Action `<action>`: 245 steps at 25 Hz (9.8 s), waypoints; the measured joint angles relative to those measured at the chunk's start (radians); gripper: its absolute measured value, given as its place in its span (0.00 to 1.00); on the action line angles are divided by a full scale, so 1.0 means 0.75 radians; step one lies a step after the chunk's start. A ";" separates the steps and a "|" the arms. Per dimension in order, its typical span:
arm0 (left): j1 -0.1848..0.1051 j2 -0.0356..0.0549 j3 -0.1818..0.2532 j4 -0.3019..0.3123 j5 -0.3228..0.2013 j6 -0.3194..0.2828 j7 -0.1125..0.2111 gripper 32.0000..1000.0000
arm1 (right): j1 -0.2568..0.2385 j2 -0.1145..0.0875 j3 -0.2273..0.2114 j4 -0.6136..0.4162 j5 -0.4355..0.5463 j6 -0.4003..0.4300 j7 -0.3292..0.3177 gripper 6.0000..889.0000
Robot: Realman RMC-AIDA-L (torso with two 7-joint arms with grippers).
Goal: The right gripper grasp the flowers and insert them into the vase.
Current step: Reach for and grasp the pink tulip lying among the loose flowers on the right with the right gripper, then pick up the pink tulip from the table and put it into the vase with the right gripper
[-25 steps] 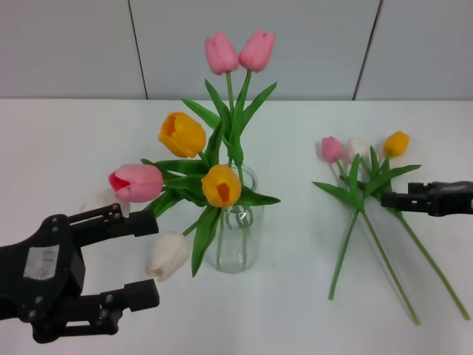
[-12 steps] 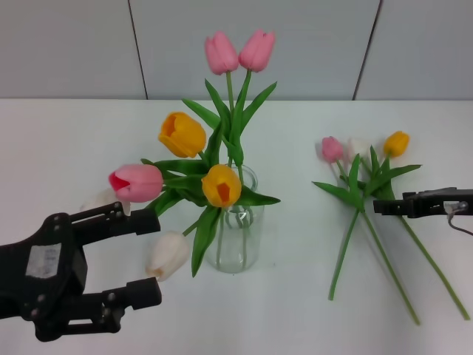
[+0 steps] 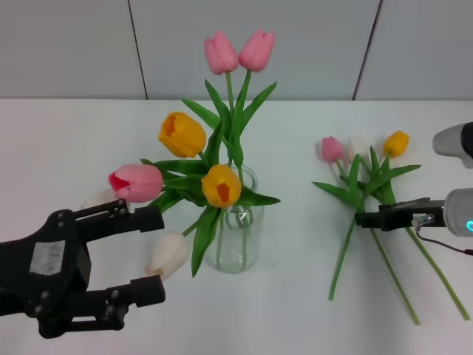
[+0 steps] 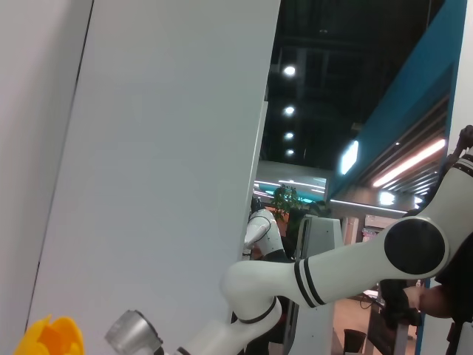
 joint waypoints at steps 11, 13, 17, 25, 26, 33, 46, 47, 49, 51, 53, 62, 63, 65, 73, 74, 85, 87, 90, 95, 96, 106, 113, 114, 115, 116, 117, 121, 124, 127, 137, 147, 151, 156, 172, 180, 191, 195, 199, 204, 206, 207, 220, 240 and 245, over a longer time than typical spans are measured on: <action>-0.006 -0.001 0.000 -0.015 0.000 -0.002 0.003 0.83 | 0.011 0.009 -0.003 0.057 0.008 0.049 -0.026 0.50; -0.009 -0.001 -0.001 -0.016 0.000 -0.002 0.003 0.83 | 0.012 0.009 -0.003 0.065 0.008 0.060 -0.026 0.43; -0.010 -0.002 -0.002 -0.016 0.000 -0.002 0.004 0.83 | 0.012 0.010 -0.003 0.070 0.008 0.071 -0.027 0.31; -0.012 -0.002 -0.003 -0.016 0.000 -0.002 0.004 0.83 | 0.013 0.010 -0.003 0.072 0.008 0.072 -0.029 0.14; -0.013 -0.002 -0.004 -0.016 0.000 -0.002 0.004 0.83 | 0.013 0.010 -0.003 0.072 0.008 0.071 -0.029 0.11; -0.006 -0.002 -0.004 -0.016 0.000 -0.002 0.004 0.83 | 0.012 0.009 0.006 0.053 0.011 0.062 -0.029 0.01; 0.011 0.007 -0.007 -0.016 -0.001 -0.002 0.004 0.83 | -0.183 0.004 0.010 -0.391 0.447 -0.365 -0.231 0.01; 0.012 0.007 -0.008 -0.016 -0.001 -0.002 0.004 0.83 | -0.195 0.003 0.010 -0.412 0.512 -0.414 -0.269 0.01; 0.012 0.007 -0.008 -0.016 -0.001 -0.002 0.004 0.83 | -0.209 0.003 0.011 -0.435 0.631 -0.511 -0.339 0.01; 0.012 0.008 -0.008 -0.016 -0.002 -0.002 0.004 0.83 | -0.213 0.002 0.012 -0.440 0.741 -0.609 -0.414 0.01; 0.012 0.009 -0.008 -0.016 -0.003 -0.002 0.004 0.83 | -0.213 0.002 0.012 -0.441 0.844 -0.693 -0.490 0.01; 0.006 0.010 -0.008 -0.016 -0.004 -0.002 0.004 0.83 | -0.122 0.003 0.003 -0.427 1.061 -0.865 -0.689 0.01; 0.005 0.010 -0.008 -0.016 -0.003 -0.002 0.004 0.83 | -0.101 0.004 0.001 -0.419 1.069 -0.867 -0.692 0.01; 0.003 0.009 -0.008 -0.016 -0.003 -0.002 0.004 0.83 | -0.055 0.008 -0.002 -0.389 1.095 -0.878 -0.708 0.01; -0.003 0.007 -0.008 -0.016 -0.003 -0.002 0.003 0.83 | 0.154 0.010 -0.012 -0.224 1.145 -0.905 -0.772 0.01; -0.006 0.006 -0.008 -0.016 -0.003 -0.002 0.003 0.83 | 0.171 0.010 -0.017 -0.209 1.146 -0.899 -0.782 0.01; -0.036 -0.002 -0.004 -0.016 -0.002 -0.003 0.002 0.83 | 0.337 0.017 -0.025 0.071 1.151 -0.820 -1.002 0.01; -0.038 -0.002 -0.003 -0.016 -0.002 -0.004 0.003 0.83 | 0.357 0.023 -0.025 0.123 1.151 -0.809 -1.071 0.01; -0.038 -0.002 -0.004 -0.018 -0.002 -0.005 0.003 0.83 | 0.385 0.027 -0.019 0.202 1.153 -0.802 -1.147 0.01; -0.053 -0.004 -0.003 -0.043 0.000 -0.007 0.004 0.83 | 0.398 0.026 -0.021 0.304 1.220 -0.804 -1.241 0.01; -0.057 -0.004 -0.003 -0.051 0.000 -0.008 0.004 0.83 | 0.398 0.026 -0.021 0.317 1.228 -0.805 -1.254 0.01; -0.073 -0.004 -0.003 -0.074 0.000 -0.008 0.010 0.83 | 0.399 0.026 -0.008 0.447 1.259 -0.812 -1.435 0.01; -0.074 -0.004 -0.004 -0.086 0.000 -0.008 0.028 0.83 | 0.399 0.026 -0.006 0.502 1.260 -0.799 -1.508 0.01; -0.074 -0.004 -0.004 -0.086 0.000 -0.008 0.028 0.83 | 0.399 0.026 -0.006 0.510 1.260 -0.798 -1.520 0.01; -0.075 -0.004 -0.005 -0.086 0.000 -0.008 0.028 0.83 | 0.399 0.026 -0.006 0.516 1.260 -0.797 -1.532 0.01; -0.077 -0.004 -0.005 -0.086 0.000 -0.008 0.028 0.83 | 0.399 0.026 -0.006 0.520 1.260 -0.795 -1.540 0.01; -0.080 -0.004 -0.004 -0.086 0.000 -0.008 0.028 0.83 | 0.399 0.026 -0.006 0.523 1.260 -0.793 -1.545 0.01; -0.086 -0.004 -0.001 -0.087 0.000 -0.008 0.029 0.83 | 0.399 0.026 -0.007 0.547 1.260 -0.769 -1.579 0.01; -0.090 -0.004 -0.001 -0.102 0.000 -0.009 0.029 0.83 | 0.399 0.026 -0.010 0.554 1.255 -0.747 -1.589 0.01; -0.102 -0.004 -0.001 -0.129 0.000 -0.010 0.038 0.83 | 0.399 0.026 -0.014 0.560 1.252 -0.729 -1.602 0.01; -0.113 -0.003 -0.002 -0.142 0.003 -0.010 0.043 0.83 | 0.453 0.026 0.041 0.593 1.256 -0.685 -1.632 0.01; -0.117 0.000 0.000 -0.143 0.004 -0.010 0.043 0.83 | 0.549 0.026 0.155 0.678 1.247 -0.590 -1.686 0.01; -0.119 0.000 -0.001 -0.143 0.004 -0.010 0.043 0.83 | 0.566 0.026 0.206 0.695 1.245 -0.538 -1.696 0.01; -0.121 -0.001 -0.004 -0.144 0.004 -0.010 0.043 0.83 | 0.587 0.026 0.265 0.715 1.229 -0.483 -1.703 0.01; -0.123 0.000 -0.005 -0.155 0.004 -0.010 0.045 0.83 | 0.567 0.026 0.698 0.798 0.687 -0.440 -1.717 0.01; -0.119 0.000 -0.006 -0.155 0.004 -0.010 0.045 0.83 | 0.515 0.026 0.741 0.806 0.588 -0.424 -1.719 0.01; -0.112 0.006 -0.006 -0.189 0.004 -0.009 0.068 0.83 | 0.435 0.026 0.743 0.768 0.585 -0.434 -1.726 0.01; -0.111 0.007 -0.006 -0.189 0.002 -0.008 0.071 0.83 | 0.407 0.026 0.743 0.753 0.585 -0.473 -1.763 0.01; -0.111 0.008 -0.006 -0.190 0.000 -0.008 0.071 0.83 | 0.385 0.026 0.744 0.741 0.585 -0.492 -1.783 0.01; -0.111 0.008 -0.006 -0.190 0.000 -0.008 0.071 0.83 | 0.350 0.026 0.733 0.708 0.576 -0.555 -1.798 0.01; -0.111 0.008 -0.006 -0.190 0.000 -0.008 0.071 0.83 | 0.336 0.026 0.734 0.692 0.548 -0.581 -1.801 0.01; -0.111 0.008 -0.006 -0.190 0.000 -0.007 0.072 0.83 | 0.327 0.026 0.736 0.685 0.538 -0.593 -1.805 0.01; -0.104 0.008 -0.006 -0.190 0.001 -0.007 0.074 0.83 | 0.211 0.026 0.742 0.629 0.525 -0.742 -1.867 0.01; -0.092 0.010 -0.008 -0.190 0.003 -0.008 0.076 0.83 | 0.088 0.026 0.781 0.595 0.529 -0.772 -1.868 0.04; -0.092 0.010 -0.008 -0.190 0.002 -0.008 0.077 0.83 | 0.070 0.026 0.776 0.595 0.526 -0.744 -1.869 0.05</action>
